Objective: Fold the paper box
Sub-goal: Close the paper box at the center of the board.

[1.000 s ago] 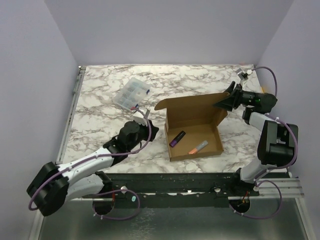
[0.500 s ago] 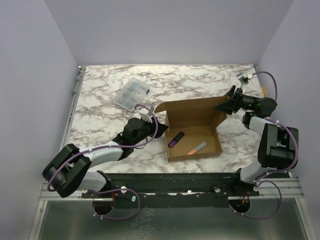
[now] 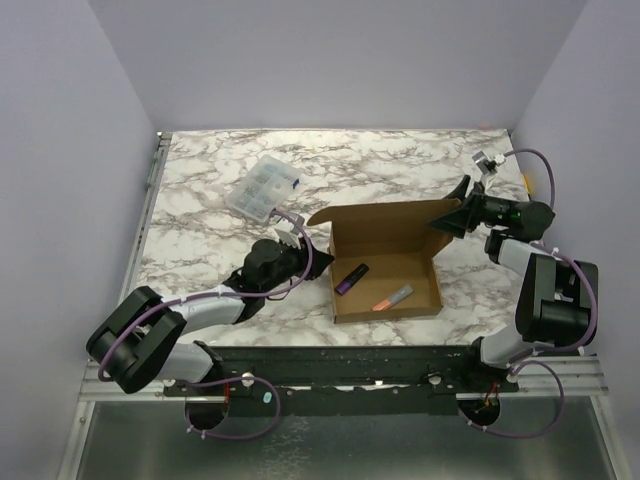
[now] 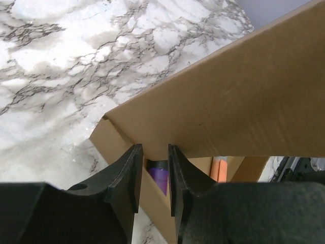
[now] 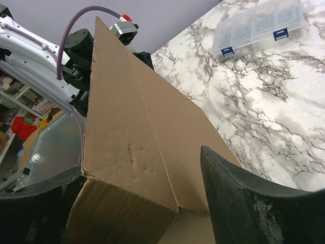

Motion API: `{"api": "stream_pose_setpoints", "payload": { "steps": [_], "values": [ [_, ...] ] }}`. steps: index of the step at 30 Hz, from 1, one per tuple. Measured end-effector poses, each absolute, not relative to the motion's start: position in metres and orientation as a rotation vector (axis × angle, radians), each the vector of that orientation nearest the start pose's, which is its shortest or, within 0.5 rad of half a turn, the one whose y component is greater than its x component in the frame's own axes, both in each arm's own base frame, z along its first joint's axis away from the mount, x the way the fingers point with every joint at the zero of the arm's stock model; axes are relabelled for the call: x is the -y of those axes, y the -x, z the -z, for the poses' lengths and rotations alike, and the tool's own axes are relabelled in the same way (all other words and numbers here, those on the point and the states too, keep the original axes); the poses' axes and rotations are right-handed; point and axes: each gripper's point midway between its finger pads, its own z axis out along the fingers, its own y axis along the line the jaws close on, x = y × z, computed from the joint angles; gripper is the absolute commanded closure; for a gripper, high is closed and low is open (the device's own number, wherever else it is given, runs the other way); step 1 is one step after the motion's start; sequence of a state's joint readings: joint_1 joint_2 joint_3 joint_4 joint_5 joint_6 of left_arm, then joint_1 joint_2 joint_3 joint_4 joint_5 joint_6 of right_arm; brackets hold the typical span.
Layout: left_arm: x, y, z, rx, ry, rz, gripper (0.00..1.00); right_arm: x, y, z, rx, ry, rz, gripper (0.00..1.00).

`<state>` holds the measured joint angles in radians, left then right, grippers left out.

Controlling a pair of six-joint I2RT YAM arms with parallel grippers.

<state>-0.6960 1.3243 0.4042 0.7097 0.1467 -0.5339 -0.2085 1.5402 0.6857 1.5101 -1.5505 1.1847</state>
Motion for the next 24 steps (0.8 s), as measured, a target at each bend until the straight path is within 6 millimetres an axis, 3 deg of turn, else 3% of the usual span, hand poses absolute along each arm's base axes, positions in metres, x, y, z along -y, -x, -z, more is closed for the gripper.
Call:
{"api": "stream_pose_setpoints", "payload": {
  "steps": [5,13,21,24],
  "values": [
    [0.271,-0.266,-0.115,-1.896,-0.267,0.975,0.66,-0.114,-0.293,-0.246,-1.624,0.686,-1.433,0.23],
    [0.264,-0.273,-0.120,-1.858,-0.326,0.967,0.65,-0.096,-0.306,-0.258,-1.619,0.655,-1.377,0.20],
    [0.279,-0.286,-0.150,-1.753,-0.423,1.013,0.65,-0.081,-0.310,-0.261,-1.628,0.606,-1.348,0.20],
    [0.282,-0.288,-0.153,-1.742,-0.444,1.024,0.65,-0.069,-0.313,-0.261,-1.633,0.571,-1.323,0.20]
  ]
}}
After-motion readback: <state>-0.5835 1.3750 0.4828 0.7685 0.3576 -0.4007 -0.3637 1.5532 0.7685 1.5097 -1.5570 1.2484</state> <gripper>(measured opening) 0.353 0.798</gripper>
